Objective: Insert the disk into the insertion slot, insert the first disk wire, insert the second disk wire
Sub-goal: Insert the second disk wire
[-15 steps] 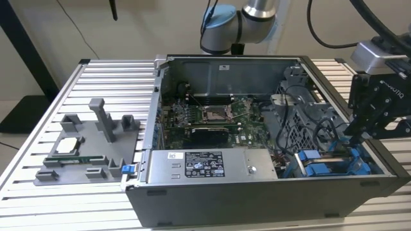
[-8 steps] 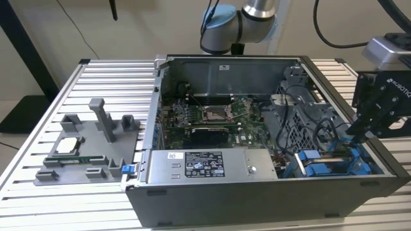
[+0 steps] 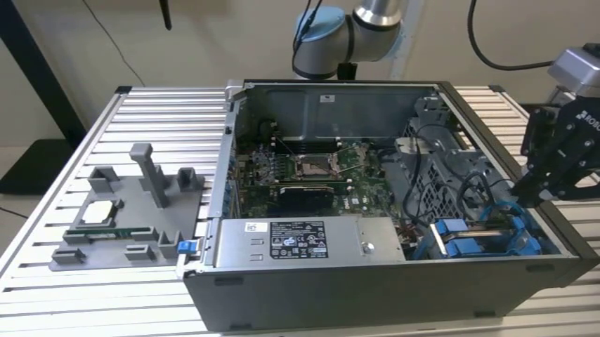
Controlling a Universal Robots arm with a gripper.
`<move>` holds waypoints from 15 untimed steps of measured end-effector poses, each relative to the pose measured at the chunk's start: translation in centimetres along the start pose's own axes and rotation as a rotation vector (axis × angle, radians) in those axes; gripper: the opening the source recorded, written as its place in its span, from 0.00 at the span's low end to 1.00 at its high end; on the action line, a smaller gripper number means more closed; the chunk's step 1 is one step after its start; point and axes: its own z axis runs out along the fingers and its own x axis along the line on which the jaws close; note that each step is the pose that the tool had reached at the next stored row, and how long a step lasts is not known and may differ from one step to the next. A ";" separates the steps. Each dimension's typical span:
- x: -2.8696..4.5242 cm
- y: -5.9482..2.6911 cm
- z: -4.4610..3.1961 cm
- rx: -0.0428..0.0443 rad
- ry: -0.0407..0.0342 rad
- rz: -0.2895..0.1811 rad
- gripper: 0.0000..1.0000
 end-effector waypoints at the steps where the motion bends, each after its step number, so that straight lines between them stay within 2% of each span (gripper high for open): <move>1: -0.01 -0.18 -0.02 -0.0024 -0.0001 0.000 1.00; 3: -0.03 -0.50 -0.07 -0.0052 -0.0013 0.000 1.00; 5: -0.05 -0.71 -0.10 -0.0064 -0.0058 -0.001 1.00; 15: -0.07 -1.51 -0.02 -0.0110 -0.0437 -0.007 1.00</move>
